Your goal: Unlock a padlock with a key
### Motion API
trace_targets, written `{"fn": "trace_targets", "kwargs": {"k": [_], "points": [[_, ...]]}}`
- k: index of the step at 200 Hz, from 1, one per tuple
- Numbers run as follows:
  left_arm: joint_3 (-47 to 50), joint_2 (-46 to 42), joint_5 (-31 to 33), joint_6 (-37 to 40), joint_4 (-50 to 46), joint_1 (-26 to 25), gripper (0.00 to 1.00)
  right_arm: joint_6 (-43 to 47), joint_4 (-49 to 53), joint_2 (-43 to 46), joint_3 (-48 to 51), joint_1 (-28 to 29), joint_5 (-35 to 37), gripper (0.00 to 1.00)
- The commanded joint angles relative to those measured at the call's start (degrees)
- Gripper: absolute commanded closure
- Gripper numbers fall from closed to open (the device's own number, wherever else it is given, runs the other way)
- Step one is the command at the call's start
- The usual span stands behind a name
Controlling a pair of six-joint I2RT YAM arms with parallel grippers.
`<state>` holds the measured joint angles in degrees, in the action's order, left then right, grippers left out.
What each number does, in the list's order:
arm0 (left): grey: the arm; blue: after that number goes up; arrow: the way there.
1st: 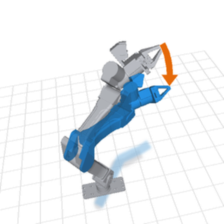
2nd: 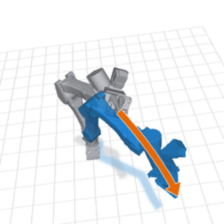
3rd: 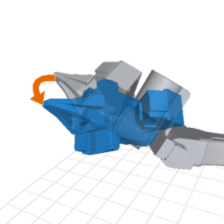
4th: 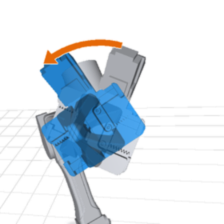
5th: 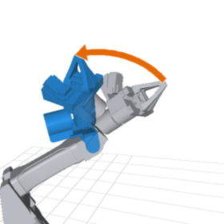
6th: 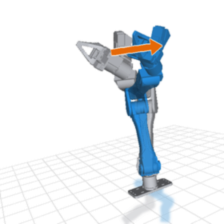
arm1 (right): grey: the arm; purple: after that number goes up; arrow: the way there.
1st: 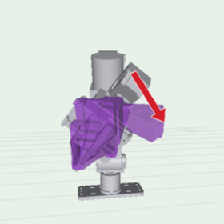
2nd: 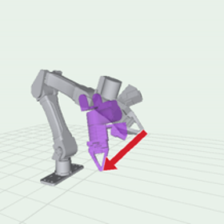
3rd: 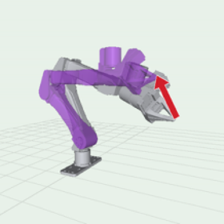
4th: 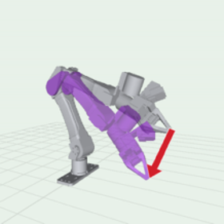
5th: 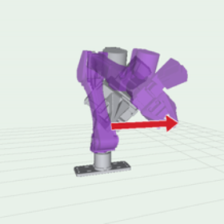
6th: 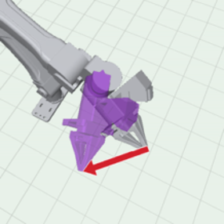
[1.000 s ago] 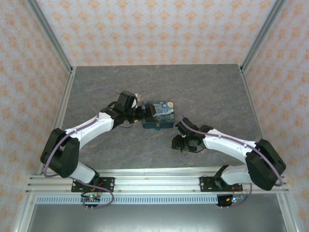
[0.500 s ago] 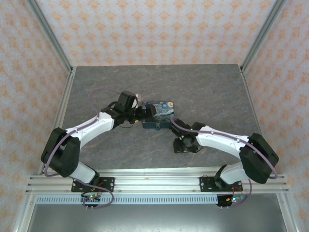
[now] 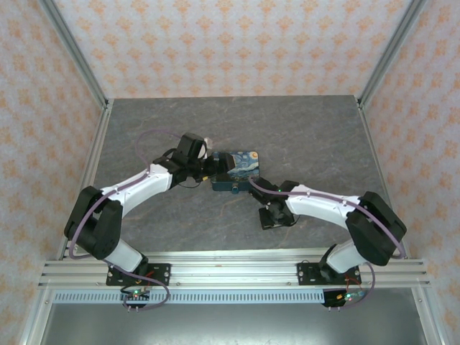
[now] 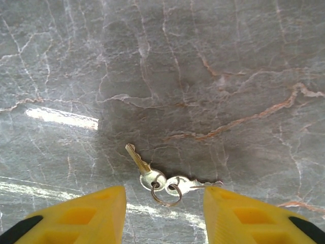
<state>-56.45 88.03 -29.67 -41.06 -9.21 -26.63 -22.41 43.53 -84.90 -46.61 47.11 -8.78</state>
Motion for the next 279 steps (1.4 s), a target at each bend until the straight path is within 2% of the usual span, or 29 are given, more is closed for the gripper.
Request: {"fn": "trace_targets", "kwargs": {"k": [1,34,71,145,168,187,230,279], "points": [[-1.9,0.7,-1.0,0.4,-0.1,0.3,0.00,1.8,1.6,-1.4,-1.5,0.3,0.7,0.58],[-2.0,0.9,-1.2,0.3,0.1,0.5,0.00,2.3,1.2,-2.5,-1.6,0.2,-0.1,0.63],[-1.8,1.0,-1.2,-0.1,0.4,0.5,0.00,2.6,1.2,-2.6,-1.1,0.3,-0.8,0.64],[-1.5,0.5,-1.2,-0.1,0.1,0.5,0.00,2.3,-0.9,-2.6,1.0,0.2,-0.7,0.84],[-1.4,0.4,-1.2,-0.1,-0.1,0.5,0.00,2.4,-1.4,-2.6,0.6,0.1,-0.4,0.96],[-1.5,0.4,-1.2,-0.2,-0.1,0.5,0.00,2.5,-1.9,-2.7,0.3,0.2,-0.2,1.00],[-1.6,0.2,-0.8,-0.6,-0.3,0.5,0.00,1.3,-3.1,-0.2,-0.4,-0.4,-0.4,1.00],[0.3,-1.4,-0.6,-3.5,1.5,0.5,0.00,-5.6,-10.7,8.3,1.4,-3.8,-6.3,1.00]]}}
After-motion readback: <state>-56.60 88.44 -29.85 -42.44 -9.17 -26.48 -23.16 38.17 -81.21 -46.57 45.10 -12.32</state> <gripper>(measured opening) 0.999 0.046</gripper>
